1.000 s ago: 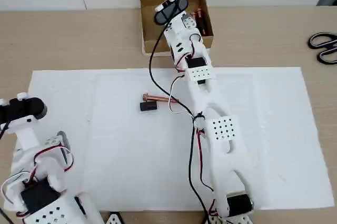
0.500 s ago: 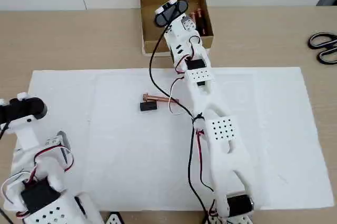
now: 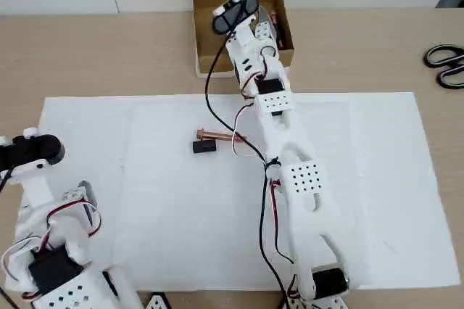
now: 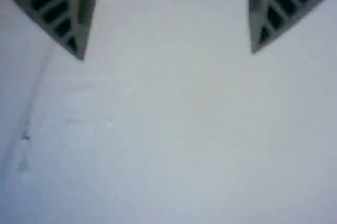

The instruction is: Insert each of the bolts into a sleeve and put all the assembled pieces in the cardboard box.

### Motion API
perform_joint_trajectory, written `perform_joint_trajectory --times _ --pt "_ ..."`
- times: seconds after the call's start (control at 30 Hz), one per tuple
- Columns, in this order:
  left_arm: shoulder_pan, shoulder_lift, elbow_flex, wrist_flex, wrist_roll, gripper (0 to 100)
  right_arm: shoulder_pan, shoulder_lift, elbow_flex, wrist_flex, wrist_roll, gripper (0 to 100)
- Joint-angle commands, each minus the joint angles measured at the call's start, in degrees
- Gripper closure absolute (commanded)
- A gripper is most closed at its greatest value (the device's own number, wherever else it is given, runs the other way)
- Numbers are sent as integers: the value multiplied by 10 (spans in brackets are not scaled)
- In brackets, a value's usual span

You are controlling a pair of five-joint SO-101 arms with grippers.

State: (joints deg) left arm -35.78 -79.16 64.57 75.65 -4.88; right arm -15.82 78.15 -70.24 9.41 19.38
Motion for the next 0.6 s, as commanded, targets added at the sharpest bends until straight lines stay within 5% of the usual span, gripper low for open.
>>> perform_joint_trajectory --times 0.0,0.2,0.57 --pt "1 -4 -3 -2 -5 807 -3 -8 -103 56 5 786" --pt "1 -4 -3 -8 -4 807 -3 -8 -265 180 4 786" --pt "1 -4 -2 -9 -4 807 9 -184 -263 348 3 786"
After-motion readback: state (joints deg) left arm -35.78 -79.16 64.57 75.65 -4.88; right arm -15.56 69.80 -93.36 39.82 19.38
